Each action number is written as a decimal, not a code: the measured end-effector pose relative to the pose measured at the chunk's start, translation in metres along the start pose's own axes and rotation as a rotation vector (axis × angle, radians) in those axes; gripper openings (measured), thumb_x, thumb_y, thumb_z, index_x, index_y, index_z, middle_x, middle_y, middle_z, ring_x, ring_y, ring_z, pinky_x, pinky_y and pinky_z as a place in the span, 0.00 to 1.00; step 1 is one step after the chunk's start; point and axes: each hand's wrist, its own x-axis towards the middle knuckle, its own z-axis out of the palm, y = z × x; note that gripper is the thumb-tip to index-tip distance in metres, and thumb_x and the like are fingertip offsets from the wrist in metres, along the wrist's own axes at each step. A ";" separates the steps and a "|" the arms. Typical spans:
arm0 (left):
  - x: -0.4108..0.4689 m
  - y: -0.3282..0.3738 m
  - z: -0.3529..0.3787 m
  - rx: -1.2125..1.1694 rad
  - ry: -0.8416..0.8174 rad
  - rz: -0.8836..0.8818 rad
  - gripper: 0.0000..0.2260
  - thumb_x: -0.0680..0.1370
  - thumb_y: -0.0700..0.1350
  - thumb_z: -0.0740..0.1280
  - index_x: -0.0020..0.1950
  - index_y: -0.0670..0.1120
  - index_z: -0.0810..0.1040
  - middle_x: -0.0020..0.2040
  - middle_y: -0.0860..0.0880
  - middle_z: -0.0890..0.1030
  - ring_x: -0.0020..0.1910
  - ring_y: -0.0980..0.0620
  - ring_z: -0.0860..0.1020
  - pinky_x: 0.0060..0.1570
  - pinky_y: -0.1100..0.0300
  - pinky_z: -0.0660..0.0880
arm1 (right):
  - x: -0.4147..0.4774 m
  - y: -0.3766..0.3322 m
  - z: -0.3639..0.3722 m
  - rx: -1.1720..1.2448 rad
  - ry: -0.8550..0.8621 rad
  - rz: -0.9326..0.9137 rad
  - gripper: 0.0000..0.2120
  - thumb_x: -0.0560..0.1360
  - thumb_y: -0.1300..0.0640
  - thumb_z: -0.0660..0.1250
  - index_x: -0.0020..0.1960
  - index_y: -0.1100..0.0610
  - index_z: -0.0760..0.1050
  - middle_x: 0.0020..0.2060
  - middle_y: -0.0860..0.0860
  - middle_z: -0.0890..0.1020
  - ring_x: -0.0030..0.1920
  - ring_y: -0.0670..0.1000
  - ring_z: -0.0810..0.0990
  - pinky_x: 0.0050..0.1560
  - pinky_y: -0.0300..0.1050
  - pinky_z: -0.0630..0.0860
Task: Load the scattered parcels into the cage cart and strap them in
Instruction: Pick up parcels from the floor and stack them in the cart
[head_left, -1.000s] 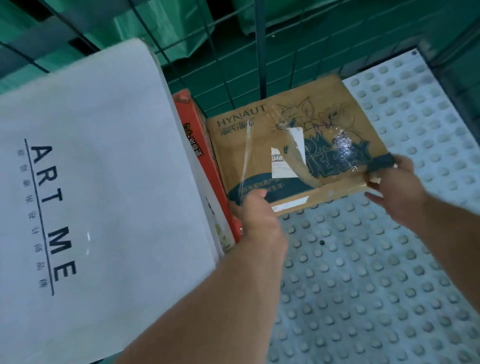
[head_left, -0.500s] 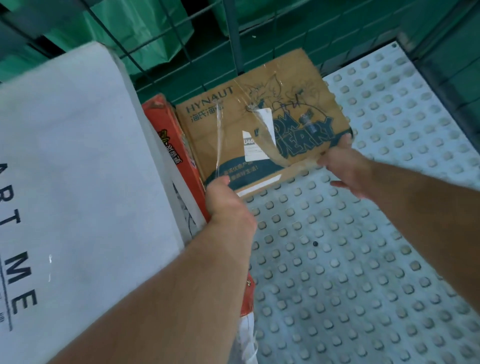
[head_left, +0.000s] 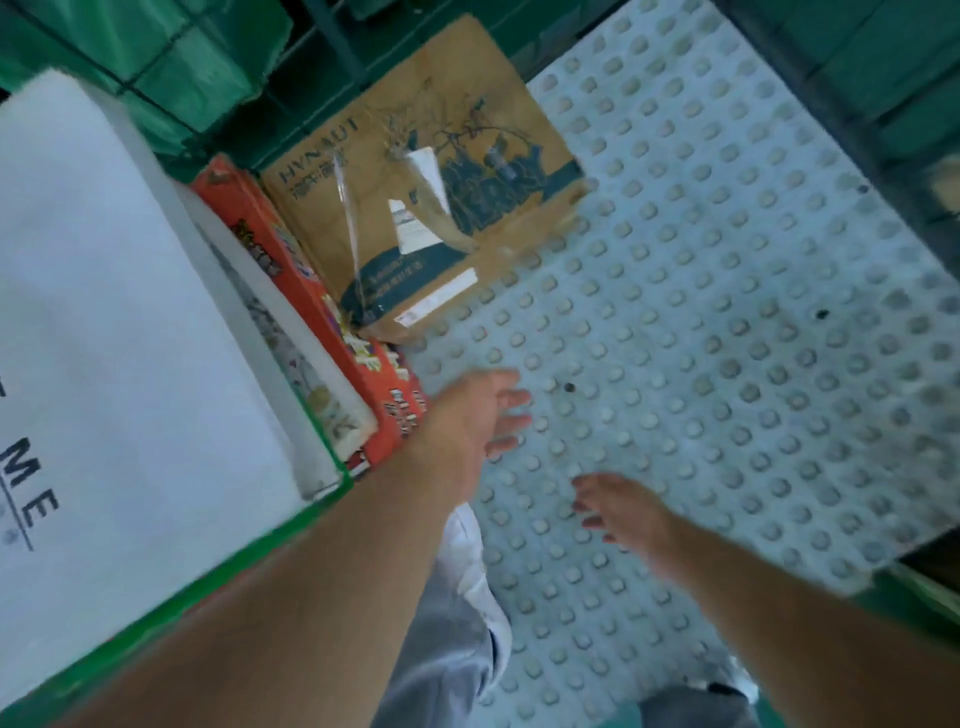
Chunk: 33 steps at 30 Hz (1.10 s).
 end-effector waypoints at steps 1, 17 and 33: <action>-0.011 -0.016 0.012 0.079 -0.017 -0.015 0.08 0.83 0.48 0.64 0.59 0.49 0.79 0.51 0.50 0.84 0.50 0.48 0.82 0.52 0.55 0.76 | -0.012 0.025 -0.004 -0.039 -0.006 0.013 0.11 0.84 0.60 0.61 0.63 0.57 0.77 0.56 0.58 0.81 0.47 0.51 0.79 0.43 0.39 0.76; -0.187 -0.265 0.319 0.956 -0.247 0.033 0.06 0.84 0.47 0.62 0.52 0.50 0.78 0.51 0.49 0.83 0.50 0.47 0.82 0.50 0.55 0.73 | -0.193 0.367 -0.244 0.260 0.287 0.162 0.10 0.83 0.61 0.58 0.53 0.52 0.77 0.48 0.50 0.81 0.46 0.50 0.80 0.39 0.29 0.76; -0.244 -0.360 0.492 1.492 -0.221 0.190 0.07 0.84 0.49 0.60 0.54 0.52 0.78 0.54 0.52 0.83 0.54 0.50 0.81 0.61 0.52 0.76 | -0.223 0.554 -0.335 0.630 0.432 0.110 0.05 0.81 0.59 0.60 0.52 0.55 0.75 0.46 0.54 0.78 0.47 0.54 0.74 0.49 0.43 0.70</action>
